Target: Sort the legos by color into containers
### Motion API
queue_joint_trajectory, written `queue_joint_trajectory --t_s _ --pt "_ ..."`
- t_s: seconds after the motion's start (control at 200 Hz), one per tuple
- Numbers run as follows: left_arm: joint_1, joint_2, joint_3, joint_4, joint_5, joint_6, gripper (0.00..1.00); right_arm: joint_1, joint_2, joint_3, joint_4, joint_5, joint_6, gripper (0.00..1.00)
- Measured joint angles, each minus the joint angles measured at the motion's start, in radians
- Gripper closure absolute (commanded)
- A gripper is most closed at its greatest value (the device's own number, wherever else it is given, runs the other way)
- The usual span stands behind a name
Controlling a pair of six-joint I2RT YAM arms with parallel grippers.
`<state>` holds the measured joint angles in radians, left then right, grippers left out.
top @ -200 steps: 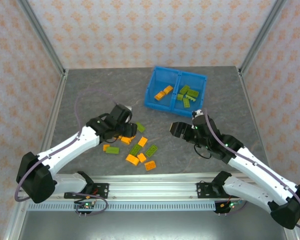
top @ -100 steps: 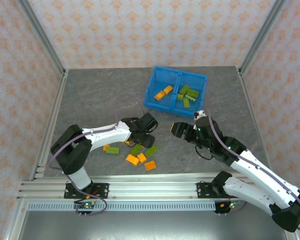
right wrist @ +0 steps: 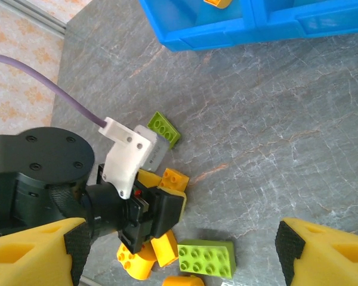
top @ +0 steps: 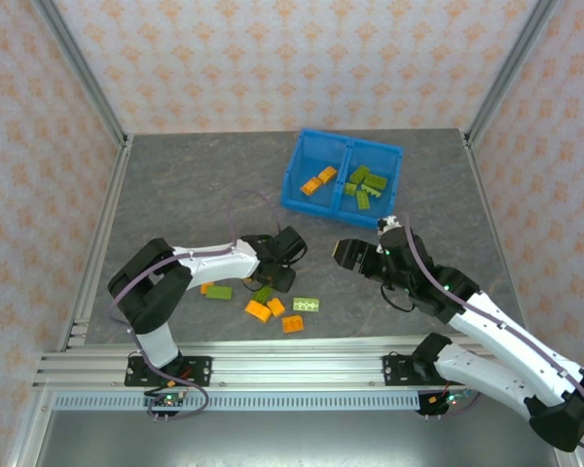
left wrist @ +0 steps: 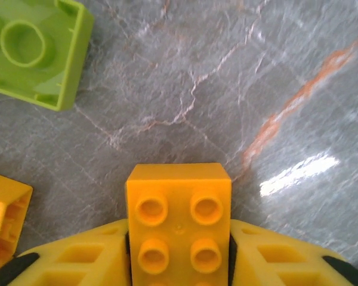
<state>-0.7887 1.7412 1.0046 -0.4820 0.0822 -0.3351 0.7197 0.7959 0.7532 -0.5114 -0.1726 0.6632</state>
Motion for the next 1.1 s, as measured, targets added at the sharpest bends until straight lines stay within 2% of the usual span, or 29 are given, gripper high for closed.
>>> queue_joint_trajectory --t_s 0.17,0.28,0.405,0.576,0.711,0.881,1.036,1.101 --pt "0.0 -0.025 0.002 0.0 -0.016 -0.004 0.66 0.0 0.034 0.084 -0.135 -0.016 -0.105 0.17" --pt "0.004 -0.056 0.055 -0.019 -0.019 0.004 0.66 0.0 0.049 0.143 -0.185 -0.072 -0.164 0.17" --pt "0.031 -0.063 0.203 -0.035 -0.024 0.024 0.67 0.0 0.044 0.17 -0.196 -0.093 -0.185 0.16" --pt "0.108 0.004 0.504 -0.045 -0.06 0.057 0.68 0.0 0.016 0.171 -0.196 -0.078 -0.185 0.16" --pt "0.177 0.171 0.76 -0.041 -0.09 0.081 0.69 0.0 0.003 0.171 -0.196 -0.065 -0.174 0.17" --pt "0.237 0.485 1.104 -0.067 -0.118 0.1 0.69 0.0 -0.004 0.178 -0.208 -0.052 -0.174 0.17" --pt "0.247 0.743 1.411 -0.16 -0.178 0.109 0.62 0.0 -0.035 0.179 -0.213 -0.043 -0.166 0.17" --pt "0.247 0.8 1.478 -0.182 -0.194 0.109 0.58 0.0 -0.053 0.179 -0.216 -0.039 -0.162 0.17"
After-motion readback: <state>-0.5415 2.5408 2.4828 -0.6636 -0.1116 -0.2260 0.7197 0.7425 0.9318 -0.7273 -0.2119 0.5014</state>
